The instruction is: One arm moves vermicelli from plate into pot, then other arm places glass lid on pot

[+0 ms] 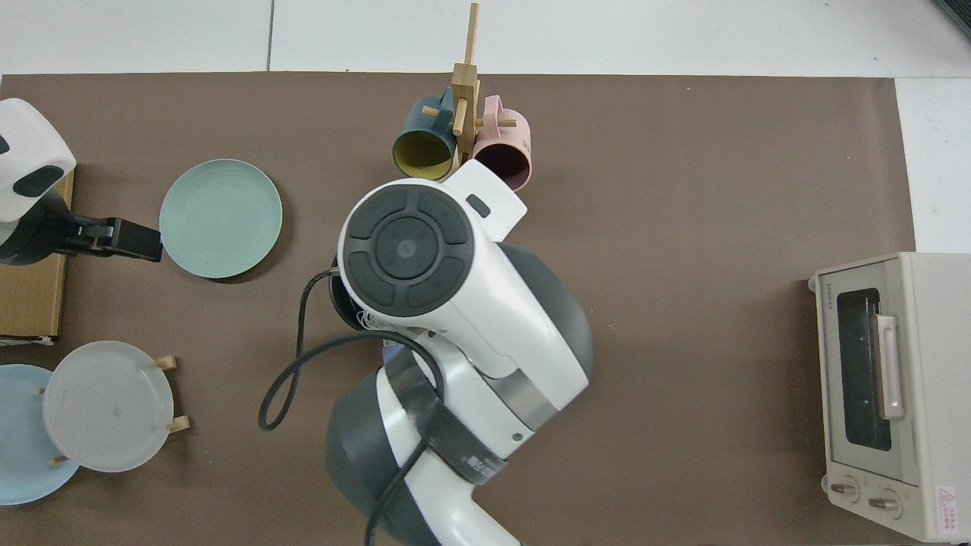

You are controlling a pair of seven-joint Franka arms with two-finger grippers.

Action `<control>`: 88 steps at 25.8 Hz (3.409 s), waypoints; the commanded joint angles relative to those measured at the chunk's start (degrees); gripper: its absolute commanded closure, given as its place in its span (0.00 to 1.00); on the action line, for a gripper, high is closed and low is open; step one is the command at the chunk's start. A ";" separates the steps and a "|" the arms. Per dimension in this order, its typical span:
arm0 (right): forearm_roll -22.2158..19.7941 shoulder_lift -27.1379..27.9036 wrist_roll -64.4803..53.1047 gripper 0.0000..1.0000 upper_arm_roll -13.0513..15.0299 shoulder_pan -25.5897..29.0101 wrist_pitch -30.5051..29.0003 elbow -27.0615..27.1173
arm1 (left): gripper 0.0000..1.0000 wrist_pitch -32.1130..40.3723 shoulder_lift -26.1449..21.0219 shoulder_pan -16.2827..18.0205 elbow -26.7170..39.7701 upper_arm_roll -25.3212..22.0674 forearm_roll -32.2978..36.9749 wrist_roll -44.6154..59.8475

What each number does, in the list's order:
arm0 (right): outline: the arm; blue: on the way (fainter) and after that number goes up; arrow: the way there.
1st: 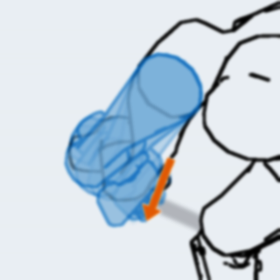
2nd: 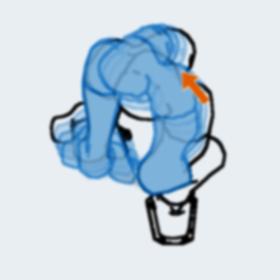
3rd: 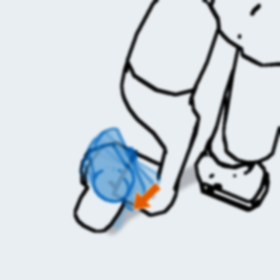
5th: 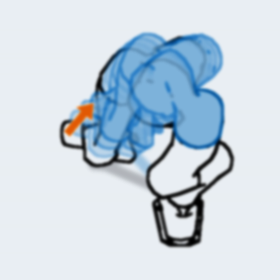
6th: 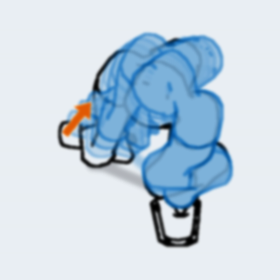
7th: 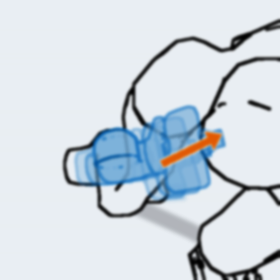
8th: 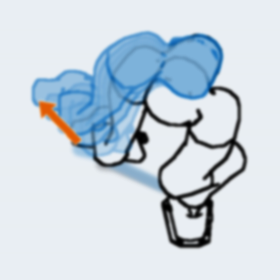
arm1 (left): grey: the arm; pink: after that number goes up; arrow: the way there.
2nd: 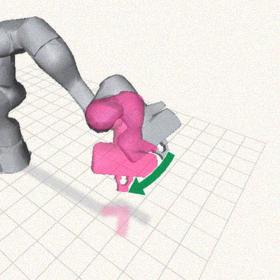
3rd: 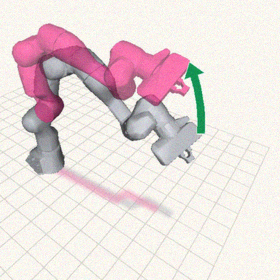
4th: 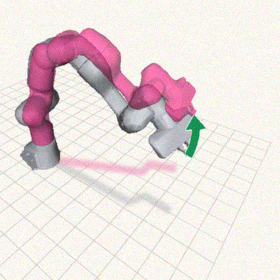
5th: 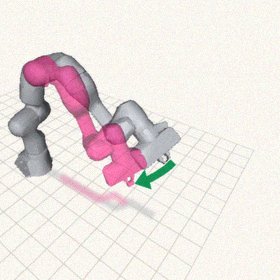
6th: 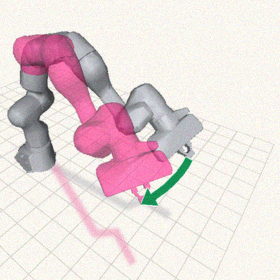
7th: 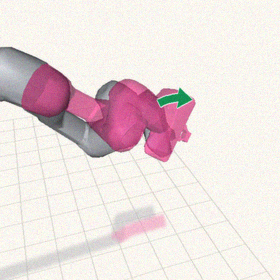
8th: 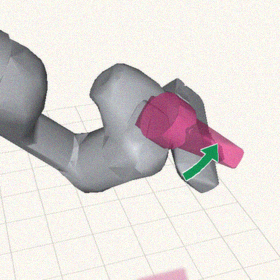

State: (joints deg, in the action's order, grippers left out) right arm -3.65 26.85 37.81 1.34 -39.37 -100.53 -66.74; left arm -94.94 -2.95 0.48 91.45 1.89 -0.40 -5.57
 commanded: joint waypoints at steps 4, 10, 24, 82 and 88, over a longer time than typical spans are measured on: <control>-0.48 13.85 1.21 1.00 1.03 -5.19 -2.47 14.18 | 0.00 -0.95 1.46 0.05 1.62 -0.22 -1.00 0.56; -0.31 15.60 0.86 1.00 0.24 -5.10 -6.60 14.00 | 0.00 -0.95 1.46 -0.04 1.62 -0.22 -1.00 0.03; 0.22 15.08 -6.00 1.00 0.24 -3.96 -8.19 9.18 | 0.00 -0.95 1.46 0.05 1.62 -0.22 -1.00 0.21; -3.47 13.68 -8.37 0.00 0.33 -5.01 -13.02 3.37 | 0.00 -0.95 1.46 0.14 1.62 -0.40 -1.00 0.21; -3.29 7.45 -7.76 0.00 0.68 -2.91 -6.19 3.37 | 0.00 -0.95 1.46 0.14 1.71 -0.31 -1.09 0.21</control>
State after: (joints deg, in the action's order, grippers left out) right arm -7.40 40.87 30.20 2.14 -44.51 -112.28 -61.56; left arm -94.95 -2.94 0.49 91.45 1.72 -0.43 -5.30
